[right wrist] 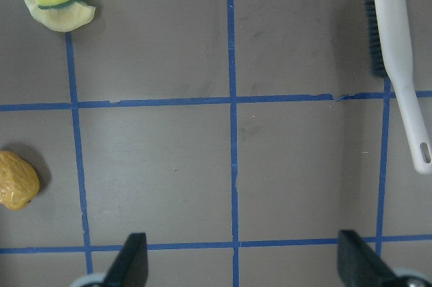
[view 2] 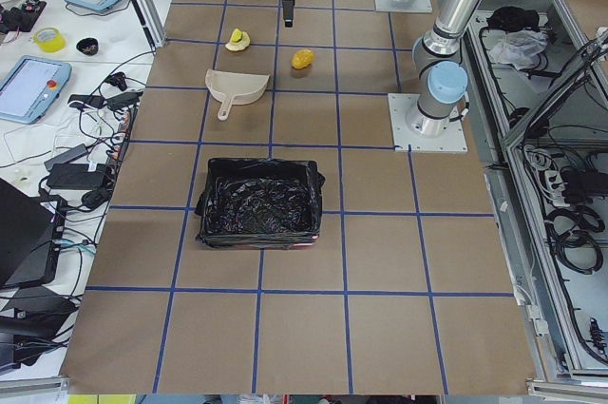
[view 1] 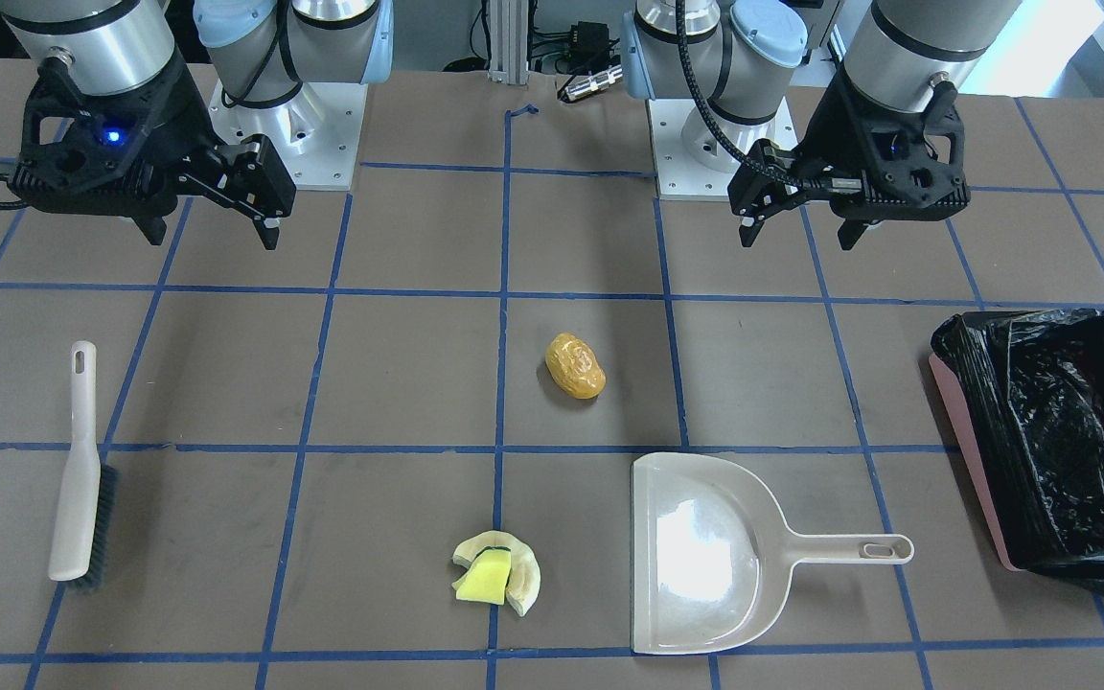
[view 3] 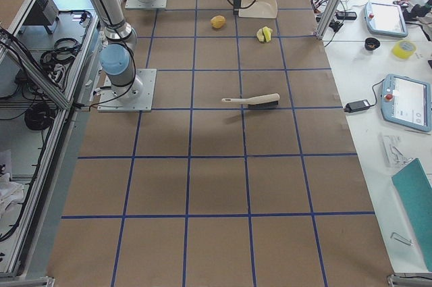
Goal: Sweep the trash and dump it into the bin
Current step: 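Grasp the dustpan handle with the left gripper while the right gripper grasps the brush handle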
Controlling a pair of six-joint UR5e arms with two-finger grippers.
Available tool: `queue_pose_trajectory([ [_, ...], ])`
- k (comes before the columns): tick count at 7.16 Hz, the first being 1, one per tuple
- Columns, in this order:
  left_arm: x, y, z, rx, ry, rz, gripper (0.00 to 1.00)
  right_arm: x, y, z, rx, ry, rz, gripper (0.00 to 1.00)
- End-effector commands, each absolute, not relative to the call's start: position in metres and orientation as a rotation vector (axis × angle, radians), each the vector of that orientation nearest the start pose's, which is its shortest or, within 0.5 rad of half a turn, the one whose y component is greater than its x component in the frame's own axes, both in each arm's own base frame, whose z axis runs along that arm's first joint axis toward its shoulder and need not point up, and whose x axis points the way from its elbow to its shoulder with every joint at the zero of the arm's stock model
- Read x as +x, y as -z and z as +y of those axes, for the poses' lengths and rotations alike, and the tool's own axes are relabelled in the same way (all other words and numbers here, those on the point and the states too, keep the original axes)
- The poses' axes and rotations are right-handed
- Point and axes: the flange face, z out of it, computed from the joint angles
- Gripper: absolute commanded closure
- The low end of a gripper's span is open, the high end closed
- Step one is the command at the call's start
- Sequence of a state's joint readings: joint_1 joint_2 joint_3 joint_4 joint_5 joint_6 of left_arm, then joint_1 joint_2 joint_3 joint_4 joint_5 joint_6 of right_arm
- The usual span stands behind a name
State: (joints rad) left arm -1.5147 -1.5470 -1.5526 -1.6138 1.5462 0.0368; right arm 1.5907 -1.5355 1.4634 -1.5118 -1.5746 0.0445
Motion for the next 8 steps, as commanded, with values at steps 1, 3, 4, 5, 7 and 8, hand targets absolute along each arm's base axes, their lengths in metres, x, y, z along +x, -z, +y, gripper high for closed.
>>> queue_pose_trajectory([
  [1,-0.109,-0.504,-0.488,-0.029,-0.001,3.166,0.0,0.143,-0.517,-0.504,0.039,0.019,3.144,0.0],
  [3,-0.098,-0.5,-0.495,-0.063,-0.002,3.169,0.0,0.143,-0.516,-0.505,0.041,0.019,3.142,0.0],
  [4,-0.092,-0.499,-0.5,-0.085,0.006,3.177,0.0,0.143,-0.516,-0.505,0.036,0.019,3.144,0.0],
  [5,-0.087,-0.507,-0.499,-0.154,0.063,3.167,0.0,0.144,-0.509,-0.508,0.029,0.0,3.145,0.0],
  [7,-0.004,-0.501,-0.52,-1.097,0.103,2.997,0.0,0.132,-0.477,-0.525,-0.144,-0.099,3.141,0.0],
  [8,0.02,-0.493,-0.525,-1.429,0.069,2.894,0.0,0.114,-0.441,-0.531,-0.148,-0.173,3.118,0.0],
])
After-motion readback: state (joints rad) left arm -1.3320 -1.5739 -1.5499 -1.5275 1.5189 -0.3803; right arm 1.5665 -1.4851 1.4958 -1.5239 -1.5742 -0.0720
